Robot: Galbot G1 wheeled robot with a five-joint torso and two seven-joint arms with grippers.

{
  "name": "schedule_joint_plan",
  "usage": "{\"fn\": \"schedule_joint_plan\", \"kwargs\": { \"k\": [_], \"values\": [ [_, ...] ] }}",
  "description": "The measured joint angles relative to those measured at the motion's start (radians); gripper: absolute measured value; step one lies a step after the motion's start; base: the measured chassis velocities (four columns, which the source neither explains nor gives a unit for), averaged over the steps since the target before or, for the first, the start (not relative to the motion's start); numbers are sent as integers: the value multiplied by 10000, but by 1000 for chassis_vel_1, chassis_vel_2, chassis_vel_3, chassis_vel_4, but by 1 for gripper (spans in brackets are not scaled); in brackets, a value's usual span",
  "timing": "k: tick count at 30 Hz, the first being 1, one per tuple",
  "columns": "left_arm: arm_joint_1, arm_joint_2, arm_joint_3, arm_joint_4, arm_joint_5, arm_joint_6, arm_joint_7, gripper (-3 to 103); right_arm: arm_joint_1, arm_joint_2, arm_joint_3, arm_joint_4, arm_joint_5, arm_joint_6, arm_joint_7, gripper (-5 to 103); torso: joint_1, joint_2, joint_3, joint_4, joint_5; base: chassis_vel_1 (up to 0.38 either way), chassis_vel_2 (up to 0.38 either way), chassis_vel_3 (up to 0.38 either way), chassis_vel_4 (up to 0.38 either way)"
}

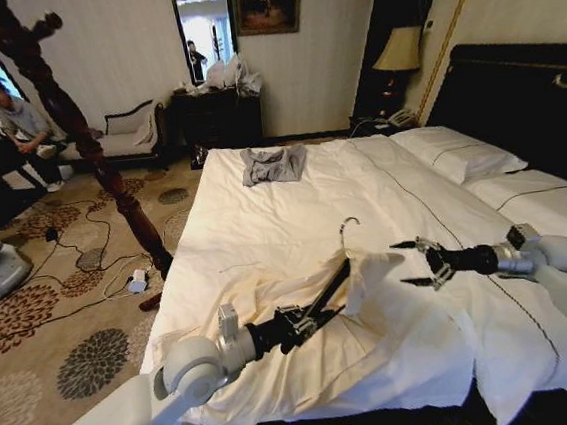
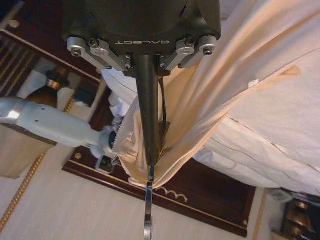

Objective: Pick up the clothes from the bed and hang them on the clothes hanger.

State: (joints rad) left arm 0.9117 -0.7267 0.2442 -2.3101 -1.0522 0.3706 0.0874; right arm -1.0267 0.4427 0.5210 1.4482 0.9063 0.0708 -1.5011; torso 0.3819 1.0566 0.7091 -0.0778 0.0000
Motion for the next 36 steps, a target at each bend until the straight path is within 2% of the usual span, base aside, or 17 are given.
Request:
{"fn": "schedule_joint_plan", "kwargs": {
  "k": [4,8,9,10,12,14,15,19,20,21,23,27,28,30,31,32,36],
  "values": [
    [0,-39,181,-61,-34,53,-52,19,176,174,-197,-101,-418,334,-153,100,0,0,0,2,0,0,0,0,0],
    [-117,-69,180,-49,-42,60,-53,19,229,286,-285,-92,-508,375,-384,100,0,0,0,0,0,0,0,0,0],
    [-169,-90,173,-13,-62,67,-55,19,264,339,-318,-64,-510,387,-418,103,0,0,0,-1,0,0,0,0,0],
    [-201,-110,173,13,-71,71,-59,19,293,380,-343,-47,-507,395,-424,99,0,0,0,0,0,0,0,0,0],
    [-237,-140,182,52,-70,76,-69,19,314,411,-360,-29,-503,397,-424,99,0,0,0,2,0,0,0,0,0],
    [-298,-195,210,119,-64,78,-84,19,345,444,-382,-16,-484,419,-417,89,0,0,1,1,0,0,0,0,0],
    [-298,-195,210,119,-64,78,-84,19,345,444,-382,-16,-484,419,-417,89,0,0,1,1,0,0,0,0,0],
    [-394,-249,220,231,-50,80,-92,19,345,477,-372,-24,-451,485,-414,68,0,0,0,1,0,0,0,0,0],
    [-394,-249,220,231,-50,80,-92,19,345,477,-372,-24,-451,485,-414,68,0,0,0,1,0,0,0,0,0],
    [-423,-270,219,253,-38,81,-93,19,335,488,-356,-24,-488,525,-412,62,0,0,0,1,0,0,0,0,0],
    [-447,-294,210,261,-37,82,-94,19,326,500,-337,-23,-545,559,-409,62,0,0,0,1,-1,0,0,0,0],
    [-552,-326,192,290,-42,83,-83,19,320,524,-317,47,-616,630,-396,40,0,0,0,0,-1,0,0,0,0],
    [-552,-326,192,290,-42,83,-83,19,320,524,-317,47,-616,630,-396,40,0,0,0,0,-1,0,0,0,0],
    [-564,-327,172,294,-44,82,-81,19,315,565,-315,105,-627,664,-387,30,0,0,0,1,-1,0,0,0,0],
    [-564,-327,172,294,-44,82,-81,19,315,565,-315,105,-627,664,-387,30,0,0,0,1,-1,0,0,0,0],
    [-561,-323,157,295,-42,82,-81,19,303,581,-310,124,-636,688,-384,25,0,0,0,2,-1,0,0,0,0],
    [-533,-281,113,294,17,69,-81,19,257,611,-275,193,-645,776,-360,24,-1,0,1,1,0,0,0,0,0]
  ]
}}
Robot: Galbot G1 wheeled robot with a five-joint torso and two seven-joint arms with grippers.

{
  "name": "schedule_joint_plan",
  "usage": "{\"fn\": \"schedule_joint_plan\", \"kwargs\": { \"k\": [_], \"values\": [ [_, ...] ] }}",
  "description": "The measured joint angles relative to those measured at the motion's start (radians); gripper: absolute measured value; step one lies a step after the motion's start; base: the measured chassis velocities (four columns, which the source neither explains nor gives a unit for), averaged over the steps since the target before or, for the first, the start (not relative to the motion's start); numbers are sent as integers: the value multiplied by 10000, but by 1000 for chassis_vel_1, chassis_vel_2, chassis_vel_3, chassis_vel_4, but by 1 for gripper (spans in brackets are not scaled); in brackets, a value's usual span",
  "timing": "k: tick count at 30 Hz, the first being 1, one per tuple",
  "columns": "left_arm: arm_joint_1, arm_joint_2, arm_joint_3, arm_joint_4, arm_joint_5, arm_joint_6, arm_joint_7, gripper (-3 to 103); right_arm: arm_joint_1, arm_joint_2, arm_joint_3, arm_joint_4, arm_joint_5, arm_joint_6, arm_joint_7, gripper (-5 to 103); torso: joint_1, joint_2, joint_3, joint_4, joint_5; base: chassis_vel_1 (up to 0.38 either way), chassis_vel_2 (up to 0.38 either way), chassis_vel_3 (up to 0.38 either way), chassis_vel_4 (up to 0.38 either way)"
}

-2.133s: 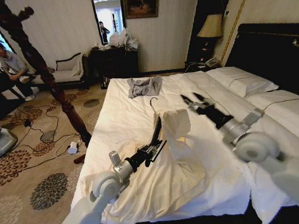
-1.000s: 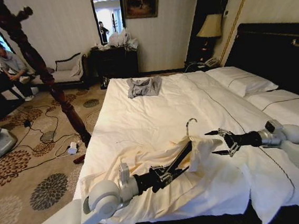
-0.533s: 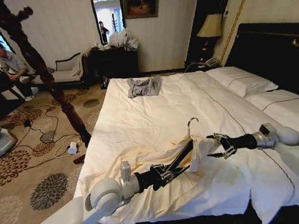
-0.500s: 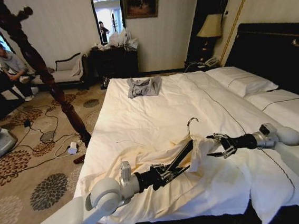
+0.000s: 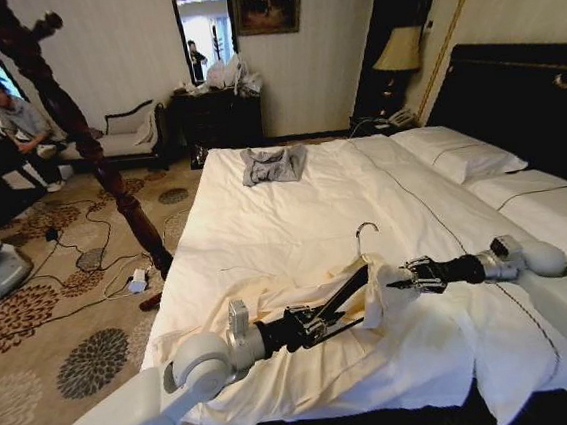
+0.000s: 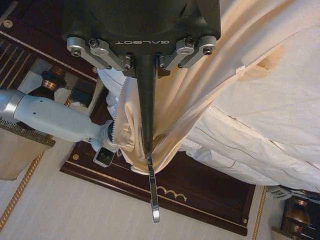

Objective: Pick up the clothes from the bed and hang them on the clothes hanger.

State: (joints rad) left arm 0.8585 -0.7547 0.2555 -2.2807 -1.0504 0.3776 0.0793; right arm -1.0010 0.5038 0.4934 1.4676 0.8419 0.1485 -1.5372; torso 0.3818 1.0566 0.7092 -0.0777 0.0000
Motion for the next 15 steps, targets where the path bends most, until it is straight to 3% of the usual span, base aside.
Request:
{"fn": "schedule_joint_plan", "kwargs": {
  "k": [12,15],
  "values": [
    [14,-39,-218,-12,291,-116,-380,15,-55,-49,195,232,19,129,16,24,1,0,-1,0,0,0,0,0,0],
    [207,-72,-520,-67,441,-137,-695,28,-65,-35,185,276,16,176,8,24,1,0,0,-1,-1,0,0,0,0]
  ]
}}
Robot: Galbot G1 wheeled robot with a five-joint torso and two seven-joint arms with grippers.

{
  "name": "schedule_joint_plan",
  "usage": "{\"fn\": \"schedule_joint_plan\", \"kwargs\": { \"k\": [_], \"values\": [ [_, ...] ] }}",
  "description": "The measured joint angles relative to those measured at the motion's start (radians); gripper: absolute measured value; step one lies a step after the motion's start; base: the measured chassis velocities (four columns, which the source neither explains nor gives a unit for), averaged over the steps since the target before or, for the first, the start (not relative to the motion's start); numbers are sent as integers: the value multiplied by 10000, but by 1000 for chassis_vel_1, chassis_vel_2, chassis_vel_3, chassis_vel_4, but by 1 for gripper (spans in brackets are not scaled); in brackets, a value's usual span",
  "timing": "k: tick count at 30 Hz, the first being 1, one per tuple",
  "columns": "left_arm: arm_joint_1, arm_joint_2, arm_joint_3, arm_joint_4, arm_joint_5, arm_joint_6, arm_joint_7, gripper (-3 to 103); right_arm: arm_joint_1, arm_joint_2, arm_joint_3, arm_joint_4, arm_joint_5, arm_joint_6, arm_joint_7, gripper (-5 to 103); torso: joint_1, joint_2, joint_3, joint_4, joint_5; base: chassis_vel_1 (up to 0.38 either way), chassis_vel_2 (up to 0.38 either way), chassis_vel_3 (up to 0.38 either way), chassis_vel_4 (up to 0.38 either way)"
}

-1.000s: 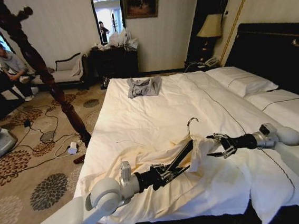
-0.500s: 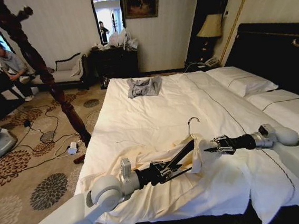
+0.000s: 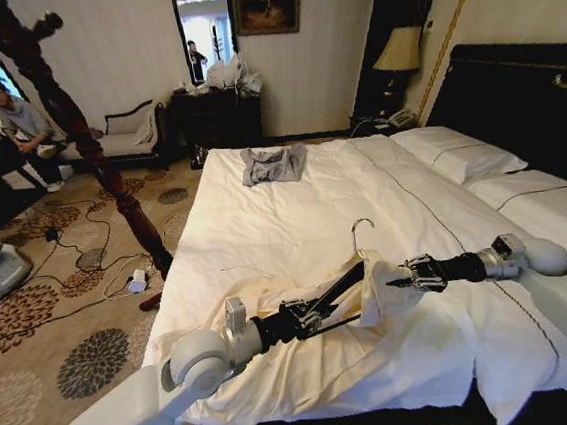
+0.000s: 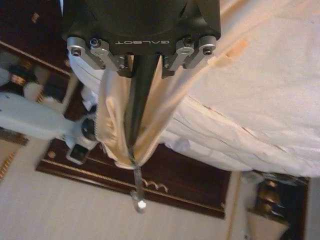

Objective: Pick up the clothes from the bed and hang them on the clothes hanger.

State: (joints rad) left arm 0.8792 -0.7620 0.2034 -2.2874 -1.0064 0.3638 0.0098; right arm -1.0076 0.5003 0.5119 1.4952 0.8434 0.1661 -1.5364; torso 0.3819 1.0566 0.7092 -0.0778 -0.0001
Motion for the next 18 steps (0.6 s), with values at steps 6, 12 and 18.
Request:
{"fn": "schedule_joint_plan", "kwargs": {
  "k": [6,12,18],
  "values": [
    [947,31,-896,-312,317,-37,-77,45,-8,75,-17,-20,-164,83,-36,23,-1,1,-1,0,1,0,0,0,0],
    [2657,-153,-2569,-1022,591,-51,-65,66,56,130,-32,-61,-644,235,-61,19,-1,0,-1,4,2,0,0,0,0],
    [3846,-1307,-3847,-1378,842,-149,-314,93,189,241,-67,-162,-1284,395,-53,19,-2,1,-2,1,1,0,0,0,0]
  ]
}}
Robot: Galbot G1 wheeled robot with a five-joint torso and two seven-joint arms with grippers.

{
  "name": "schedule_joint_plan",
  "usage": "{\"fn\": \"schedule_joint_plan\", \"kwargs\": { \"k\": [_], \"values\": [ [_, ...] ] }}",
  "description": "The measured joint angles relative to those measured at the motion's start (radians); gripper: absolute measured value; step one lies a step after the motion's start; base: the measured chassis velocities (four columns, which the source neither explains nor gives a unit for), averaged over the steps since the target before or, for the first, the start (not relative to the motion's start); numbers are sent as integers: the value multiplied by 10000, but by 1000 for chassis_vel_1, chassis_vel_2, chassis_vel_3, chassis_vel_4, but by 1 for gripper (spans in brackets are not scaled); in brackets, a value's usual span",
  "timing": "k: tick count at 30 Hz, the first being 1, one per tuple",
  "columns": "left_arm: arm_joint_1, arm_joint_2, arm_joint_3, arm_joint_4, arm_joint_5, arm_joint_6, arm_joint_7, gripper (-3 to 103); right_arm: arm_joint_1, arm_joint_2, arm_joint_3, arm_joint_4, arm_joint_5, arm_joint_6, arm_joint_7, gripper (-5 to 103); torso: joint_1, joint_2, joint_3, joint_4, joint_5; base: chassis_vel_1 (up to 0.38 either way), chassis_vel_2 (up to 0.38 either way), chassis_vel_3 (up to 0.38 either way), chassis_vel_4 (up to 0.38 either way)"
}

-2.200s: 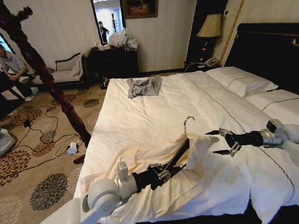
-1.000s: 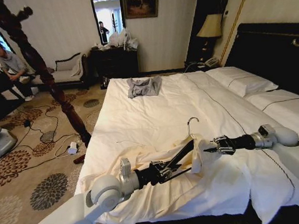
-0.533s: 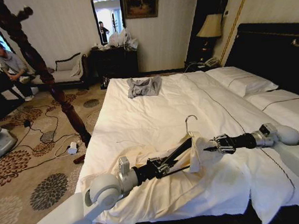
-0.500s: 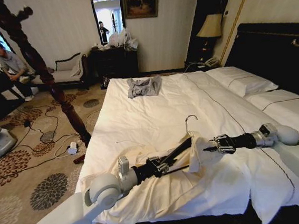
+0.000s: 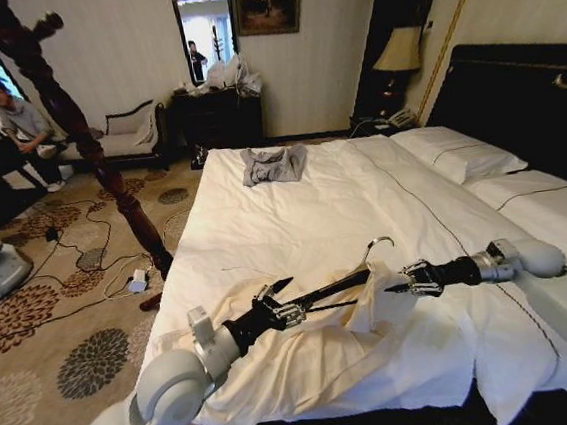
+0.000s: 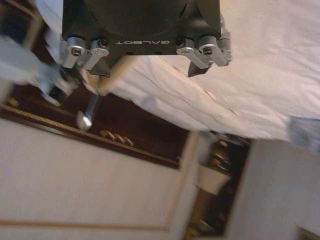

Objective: Pick up the clothes from the bed and hang them on the clothes hanger.

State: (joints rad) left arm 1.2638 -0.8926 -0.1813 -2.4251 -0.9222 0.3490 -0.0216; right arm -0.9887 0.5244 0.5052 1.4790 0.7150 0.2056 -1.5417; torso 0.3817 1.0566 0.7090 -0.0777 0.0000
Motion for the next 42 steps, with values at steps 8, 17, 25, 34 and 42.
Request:
{"fn": "schedule_joint_plan", "kwargs": {
  "k": [8,17,25,34,42],
  "values": [
    [782,-887,-2334,1361,212,687,-2719,100,143,30,5,94,-157,136,196,19,2,-1,1,0,0,0,0,0,0],
    [1691,-1836,-2128,2353,296,1810,-4193,100,96,1,189,530,-95,203,273,19,0,0,1,2,0,0,0,0,0],
    [119,-1970,-1686,3381,-304,2701,-4660,100,-34,12,229,935,-91,271,522,19,0,0,1,0,0,0,0,0,0],
    [-1663,-1925,-1229,4939,-1006,3368,-5138,100,-6,46,89,672,-199,446,541,19,4,-1,2,-1,0,0,0,0,0],
    [-1290,-1925,-775,4240,-481,3326,-4228,100,303,169,-70,170,-288,605,588,19,4,-1,2,0,1,0,0,0,0]
  ]
}}
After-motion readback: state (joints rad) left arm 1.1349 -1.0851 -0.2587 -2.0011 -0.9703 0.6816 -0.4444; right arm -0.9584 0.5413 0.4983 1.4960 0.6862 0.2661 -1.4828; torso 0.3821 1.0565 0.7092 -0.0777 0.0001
